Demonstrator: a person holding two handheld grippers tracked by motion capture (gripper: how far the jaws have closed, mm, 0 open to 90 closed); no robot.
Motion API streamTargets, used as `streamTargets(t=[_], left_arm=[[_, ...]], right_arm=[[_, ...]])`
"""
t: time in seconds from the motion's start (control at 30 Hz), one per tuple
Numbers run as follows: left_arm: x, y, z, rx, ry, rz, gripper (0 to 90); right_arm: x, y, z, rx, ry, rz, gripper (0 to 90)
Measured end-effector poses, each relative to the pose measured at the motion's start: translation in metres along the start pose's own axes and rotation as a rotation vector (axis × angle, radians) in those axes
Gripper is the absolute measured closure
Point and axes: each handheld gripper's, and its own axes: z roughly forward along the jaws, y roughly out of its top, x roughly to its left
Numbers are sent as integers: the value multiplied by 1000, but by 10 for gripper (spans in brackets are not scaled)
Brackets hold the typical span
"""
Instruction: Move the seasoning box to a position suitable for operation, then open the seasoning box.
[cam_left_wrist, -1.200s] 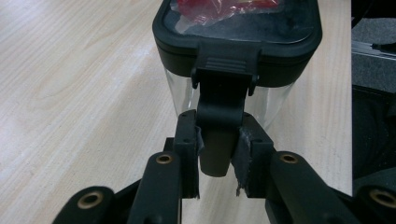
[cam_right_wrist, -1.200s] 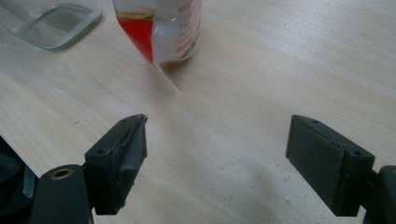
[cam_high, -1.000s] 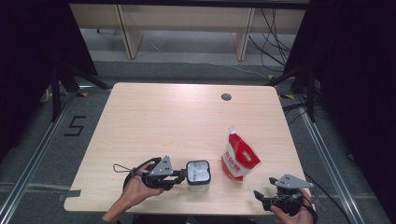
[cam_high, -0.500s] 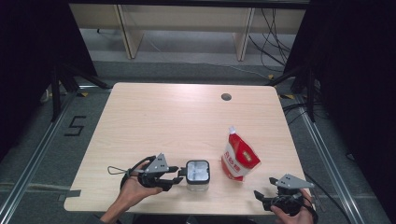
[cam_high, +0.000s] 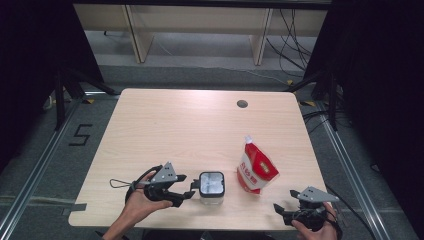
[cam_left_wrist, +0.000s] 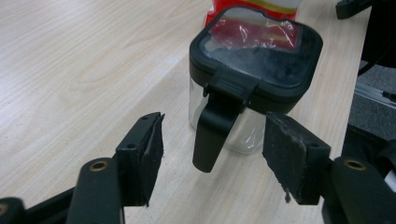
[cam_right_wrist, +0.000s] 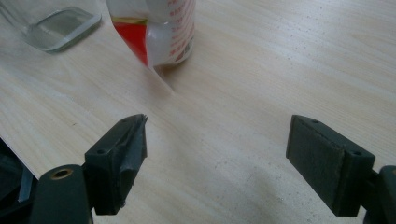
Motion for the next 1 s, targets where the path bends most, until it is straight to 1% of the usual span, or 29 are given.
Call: streamTargets(t=[0.03, 0.07, 0.1, 0.13, 0.17, 0.2, 0.23, 0.33, 0.37, 0.4, 0.43, 0.47, 0.5, 0.53, 0.57, 0.6, 0.63, 0.67, 0.7, 0.73, 0.77, 0.8, 0.83, 0.87, 0.9, 0.93, 0.97, 1.0], left_arm=[[-1, 1, -1, 2, 2, -4, 362], [-1, 2, -3, -6, 1, -8, 359], [-2, 3, -4, -16, 1, -4, 358], [-3, 5, -5, -28, 11, -24, 356], [-2, 6, -6, -32, 16, -9, 356], [-3, 8, -7, -34, 24, -20, 356], [-2, 9, -7, -35, 22, -16, 356], [-3, 11, -8, -40, 20, -24, 359], [-3, 12, -8, -46, 17, -25, 369], [-5, 12, -7, -52, 18, -33, 379], [-5, 13, -7, -57, 15, -27, 393], [-5, 14, -7, -47, 10, -21, 406], [-7, 14, -7, -56, 16, -12, 436], [-7, 15, -8, -58, 25, -14, 465], [-7, 15, -8, -58, 25, -14, 496], [-7, 16, -8, -64, 22, -11, 496], [-8, 16, -7, -73, 28, -11, 590], [-8, 17, -8, -72, 33, 8, 616], [-9, 18, -8, -73, 34, 8, 668], [-9, 18, -8, -73, 34, 8, 703], [-10, 19, -7, -80, 44, 3, 738], [-10, 20, -7, -84, 42, 13, 760], [-11, 21, -6, -88, 39, 9, 783], [-11, 21, -6, -88, 39, 9, 806], [-11, 21, -4, -96, 42, 2, 824], [-11, 21, -4, -90, 45, 18, 836], [-11, 21, -4, -88, 46, 14, 847], [-12, 20, -4, -88, 49, 0, 856]], right_arm=[[0, 0, -1, 7, -5, -6, 212], [2, 0, -1, 11, -7, 16, 212], [0, 0, 0, 8, -9, -13, 212], [-1, 1, -1, 8, -15, -17, 213], [-1, 1, -1, 6, -16, -18, 212], [0, 1, -1, 6, -19, -18, 212], [0, 1, -1, 6, -19, -19, 213], [0, 1, 0, -1, -16, -16, 212], [2, 0, 0, 3, -6, 7, 212], [3, 0, 0, 5, -5, 13, 212], [3, 1, 0, 5, -4, 13, 212], [1, 1, 0, 0, -4, -7, 212], [1, 1, 0, 2, -5, -8, 212], [4, 1, 0, 6, -2, 12, 212], [4, 1, 0, 6, -2, 12, 212], [3, 1, -1, 11, -10, -3, 213], [3, 1, 1, 8, -7, -14, 219], [5, 1, 1, 12, -1, -4, 219], [3, 2, 1, 7, -2, -32, 219], [3, 2, 1, 7, -2, -32, 219], [7, 2, 1, 10, 3, 0, 215], [6, 2, 1, 2, 2, -22, 213], [8, 3, 1, -1, -1, -13, 213], [8, 4, 0, -2, -4, -22, 213], [12, 4, -1, 2, 4, -12, 214], [13, 5, -1, 2, 7, -16, 215], [13, 6, 0, -3, 8, -42, 217], [15, 6, 0, -3, 15, -38, 229]])
